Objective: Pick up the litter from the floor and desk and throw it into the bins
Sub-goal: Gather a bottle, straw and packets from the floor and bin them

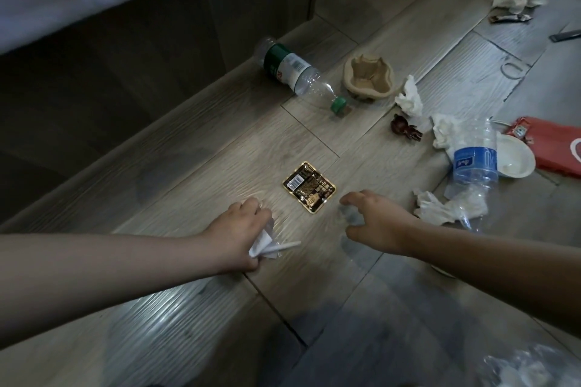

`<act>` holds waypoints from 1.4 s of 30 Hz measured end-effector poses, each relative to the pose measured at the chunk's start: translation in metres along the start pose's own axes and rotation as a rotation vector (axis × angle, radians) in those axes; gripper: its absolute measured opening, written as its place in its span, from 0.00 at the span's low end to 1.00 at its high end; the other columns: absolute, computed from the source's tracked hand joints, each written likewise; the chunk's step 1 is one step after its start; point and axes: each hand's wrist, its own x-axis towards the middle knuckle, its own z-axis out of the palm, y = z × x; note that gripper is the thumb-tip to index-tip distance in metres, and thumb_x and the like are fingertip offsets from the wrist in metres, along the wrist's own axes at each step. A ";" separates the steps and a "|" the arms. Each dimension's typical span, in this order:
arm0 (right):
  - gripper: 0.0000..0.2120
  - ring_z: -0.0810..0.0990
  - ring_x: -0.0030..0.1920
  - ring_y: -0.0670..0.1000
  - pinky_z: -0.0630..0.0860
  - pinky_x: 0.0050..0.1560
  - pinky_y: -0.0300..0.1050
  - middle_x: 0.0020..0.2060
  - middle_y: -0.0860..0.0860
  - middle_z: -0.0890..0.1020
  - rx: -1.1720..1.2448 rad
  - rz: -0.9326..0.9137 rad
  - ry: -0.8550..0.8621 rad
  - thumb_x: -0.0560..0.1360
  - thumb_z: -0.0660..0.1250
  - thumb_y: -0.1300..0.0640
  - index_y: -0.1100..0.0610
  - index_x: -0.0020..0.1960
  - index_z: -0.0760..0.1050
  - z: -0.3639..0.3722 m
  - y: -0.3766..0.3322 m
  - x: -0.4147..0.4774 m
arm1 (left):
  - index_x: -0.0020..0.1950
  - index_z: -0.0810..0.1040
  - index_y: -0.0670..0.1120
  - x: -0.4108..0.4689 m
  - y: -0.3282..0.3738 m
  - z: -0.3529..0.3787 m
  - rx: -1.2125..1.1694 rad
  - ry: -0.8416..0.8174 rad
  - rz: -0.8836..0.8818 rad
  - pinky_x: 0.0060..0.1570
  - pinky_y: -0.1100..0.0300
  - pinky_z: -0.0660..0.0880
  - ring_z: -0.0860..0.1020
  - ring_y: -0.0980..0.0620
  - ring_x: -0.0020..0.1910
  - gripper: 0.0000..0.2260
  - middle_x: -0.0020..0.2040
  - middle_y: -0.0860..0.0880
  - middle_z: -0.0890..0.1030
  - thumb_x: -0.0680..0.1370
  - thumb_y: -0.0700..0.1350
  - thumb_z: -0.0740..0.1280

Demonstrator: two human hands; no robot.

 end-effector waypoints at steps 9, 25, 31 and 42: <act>0.29 0.72 0.64 0.54 0.72 0.62 0.49 0.66 0.54 0.71 0.038 0.023 0.049 0.72 0.68 0.52 0.53 0.71 0.65 -0.011 0.012 -0.001 | 0.61 0.74 0.47 0.044 0.006 -0.050 -0.200 0.122 0.013 0.46 0.58 0.70 0.76 0.45 0.53 0.29 0.55 0.47 0.78 0.63 0.59 0.67; 0.28 0.73 0.64 0.54 0.74 0.61 0.49 0.67 0.54 0.70 0.105 0.155 0.181 0.74 0.69 0.54 0.53 0.72 0.65 -0.037 0.053 0.006 | 0.62 0.68 0.51 0.114 0.034 -0.054 0.076 -0.007 0.093 0.52 0.56 0.68 0.66 0.47 0.62 0.35 0.62 0.49 0.65 0.61 0.61 0.75; 0.29 0.74 0.62 0.54 0.75 0.59 0.49 0.66 0.54 0.70 0.066 0.104 0.202 0.74 0.69 0.53 0.53 0.72 0.64 -0.045 0.037 0.027 | 0.58 0.74 0.53 0.102 0.013 -0.044 -0.077 0.077 -0.166 0.55 0.55 0.72 0.73 0.47 0.57 0.38 0.56 0.51 0.75 0.53 0.69 0.72; 0.28 0.73 0.62 0.58 0.69 0.55 0.42 0.63 0.59 0.74 0.033 -0.021 0.354 0.72 0.70 0.54 0.59 0.69 0.67 -0.091 -0.009 0.085 | 0.47 0.78 0.55 0.070 -0.009 -0.044 -0.551 0.109 -0.447 0.44 0.59 0.74 0.77 0.53 0.46 0.19 0.46 0.55 0.79 0.62 0.62 0.75</act>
